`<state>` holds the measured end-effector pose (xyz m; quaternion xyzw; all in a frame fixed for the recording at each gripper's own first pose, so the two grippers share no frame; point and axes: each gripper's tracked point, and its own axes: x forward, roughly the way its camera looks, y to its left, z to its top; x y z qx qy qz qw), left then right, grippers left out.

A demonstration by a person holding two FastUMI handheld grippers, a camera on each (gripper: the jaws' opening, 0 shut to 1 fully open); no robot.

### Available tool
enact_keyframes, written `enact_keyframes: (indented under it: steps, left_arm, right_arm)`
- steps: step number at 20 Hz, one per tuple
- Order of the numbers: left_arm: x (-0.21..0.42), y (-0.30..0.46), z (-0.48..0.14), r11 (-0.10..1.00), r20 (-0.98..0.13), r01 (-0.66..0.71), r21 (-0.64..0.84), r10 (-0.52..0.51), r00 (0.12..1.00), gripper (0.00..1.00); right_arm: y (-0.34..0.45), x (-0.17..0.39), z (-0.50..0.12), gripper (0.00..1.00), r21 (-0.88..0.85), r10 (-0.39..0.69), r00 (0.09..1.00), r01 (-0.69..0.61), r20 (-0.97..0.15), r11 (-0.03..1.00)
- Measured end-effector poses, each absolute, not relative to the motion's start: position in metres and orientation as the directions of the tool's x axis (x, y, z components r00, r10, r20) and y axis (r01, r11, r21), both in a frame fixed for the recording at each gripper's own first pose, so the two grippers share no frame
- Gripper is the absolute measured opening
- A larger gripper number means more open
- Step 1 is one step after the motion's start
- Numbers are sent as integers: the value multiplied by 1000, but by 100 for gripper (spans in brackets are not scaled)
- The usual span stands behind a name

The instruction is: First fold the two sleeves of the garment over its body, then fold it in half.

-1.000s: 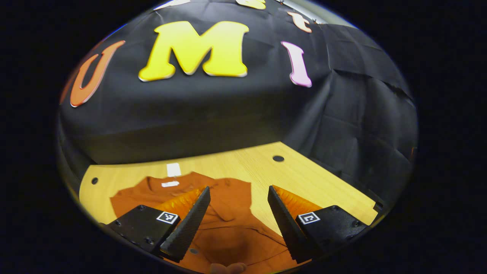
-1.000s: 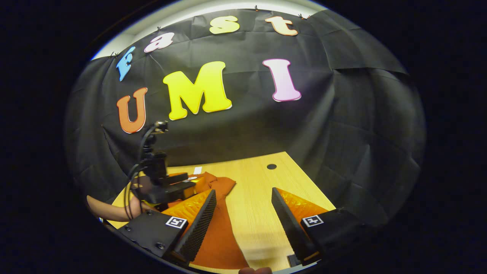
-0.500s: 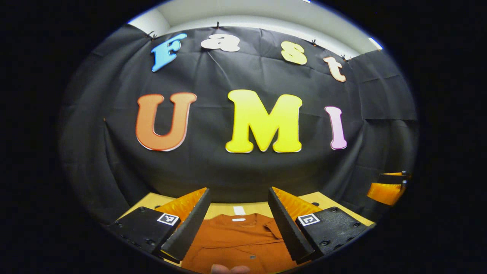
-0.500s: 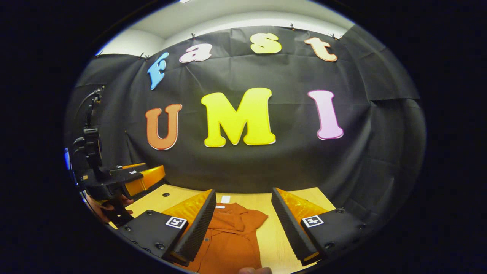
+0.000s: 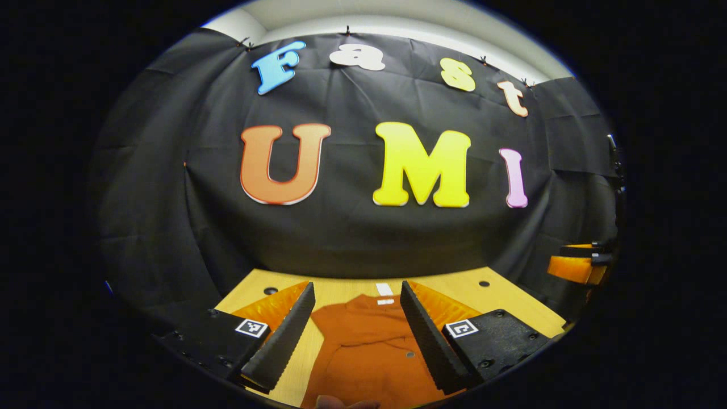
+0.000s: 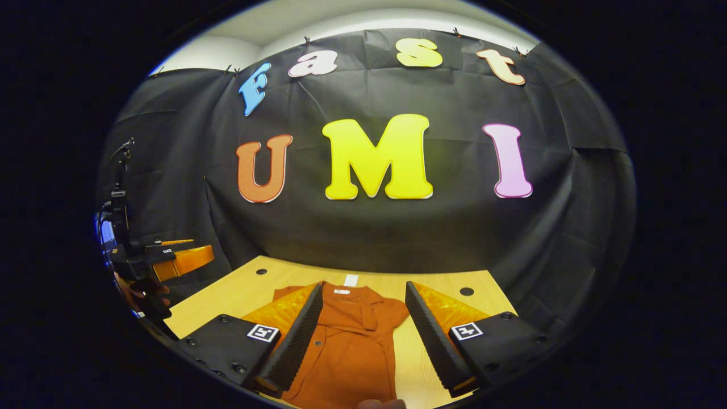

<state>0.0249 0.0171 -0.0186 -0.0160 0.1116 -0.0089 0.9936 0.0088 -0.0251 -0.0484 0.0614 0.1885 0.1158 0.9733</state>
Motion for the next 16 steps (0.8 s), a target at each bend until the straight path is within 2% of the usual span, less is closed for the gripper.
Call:
enact_keyframes:
  steps: [5, 9, 13, 16]
  left_arm:
    - [-23, 42, -114, 994, -464, 75, -76, -102, 880, 98]
    - [-84, 70, -210, 980, -674, -2, -198, -134, 726, 98]
    - [-139, 74, -269, 963, -788, -38, -266, -194, 585, 99]
    - [-169, 77, -295, 962, -831, -41, -270, -212, 515, 99]
  right_arm:
    - [-43, -38, -126, 94, 216, 292, 781, -204, -553, 955]
    - [-72, -86, -196, 94, 240, 257, 667, -120, -699, 963]
    - [-84, -131, -251, 94, 233, 230, 576, -69, -785, 970]
    - [-81, -148, -283, 94, 227, 223, 514, -55, -829, 972]
